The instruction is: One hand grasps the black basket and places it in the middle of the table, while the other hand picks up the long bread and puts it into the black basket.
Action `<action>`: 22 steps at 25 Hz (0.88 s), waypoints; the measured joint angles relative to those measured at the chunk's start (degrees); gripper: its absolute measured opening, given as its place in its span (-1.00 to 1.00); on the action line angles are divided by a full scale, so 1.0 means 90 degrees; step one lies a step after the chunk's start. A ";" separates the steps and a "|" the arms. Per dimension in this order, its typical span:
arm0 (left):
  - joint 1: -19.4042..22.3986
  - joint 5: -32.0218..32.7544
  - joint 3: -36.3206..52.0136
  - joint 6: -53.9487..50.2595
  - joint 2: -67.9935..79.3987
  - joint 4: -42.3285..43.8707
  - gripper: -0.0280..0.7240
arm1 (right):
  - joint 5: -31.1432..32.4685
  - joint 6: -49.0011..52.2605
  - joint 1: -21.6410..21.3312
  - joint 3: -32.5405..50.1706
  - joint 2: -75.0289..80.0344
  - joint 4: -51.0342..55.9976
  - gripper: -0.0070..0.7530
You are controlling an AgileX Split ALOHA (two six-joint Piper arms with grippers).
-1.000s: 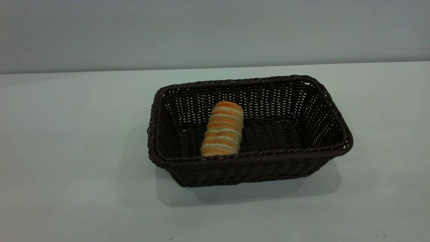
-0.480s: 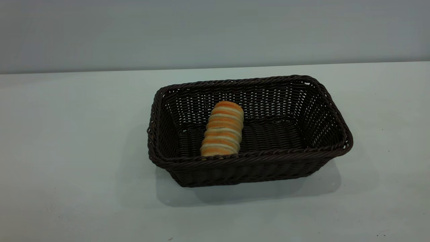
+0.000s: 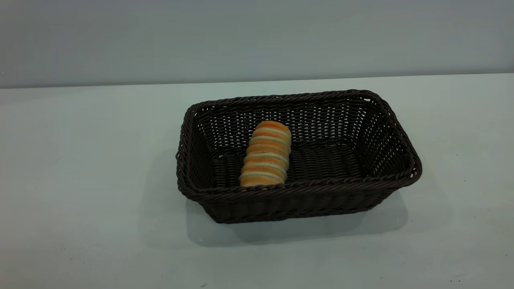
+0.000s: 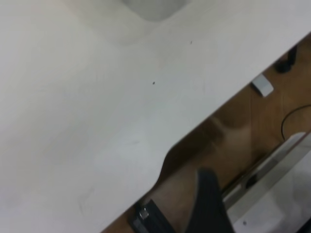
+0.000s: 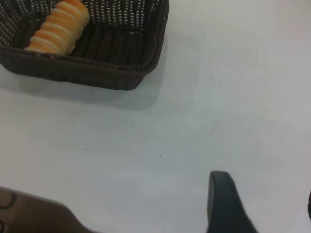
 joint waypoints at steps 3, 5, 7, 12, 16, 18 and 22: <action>0.0317 0.0000 0.0000 0.0000 -0.0121 -0.0015 0.59 | 0.0000 0.0000 -0.0025 0.0000 0.0000 0.0006 0.13; 0.0958 0.0000 0.0006 0.0000 -0.0196 -0.0027 0.59 | 0.0000 0.0000 -0.0025 0.0000 0.0000 0.0006 0.13; 0.1780 0.0000 0.0005 0.0000 -0.0334 -0.0027 0.59 | 0.0000 0.0000 -0.0025 0.0000 0.0000 0.0006 0.13; 0.3184 0.0022 0.0005 -0.0002 -0.0941 -0.0027 0.59 | 0.0000 0.0000 -0.0025 0.0000 -0.0007 0.0006 0.13; 0.3483 0.0059 0.0005 -0.0007 -0.1328 -0.0027 0.59 | 0.0000 0.0000 -0.0025 0.0000 -0.0013 0.0006 0.13; 0.3498 0.0075 0.0005 -0.0007 -0.1459 -0.0027 0.59 | 0.0000 0.0000 -0.0025 0.0000 -0.0013 0.0006 0.13; 0.3545 0.0095 0.0005 -0.0007 -0.1504 -0.0027 0.59 | 0.0000 -0.0006 -0.0025 0.0000 -0.0013 0.0006 0.13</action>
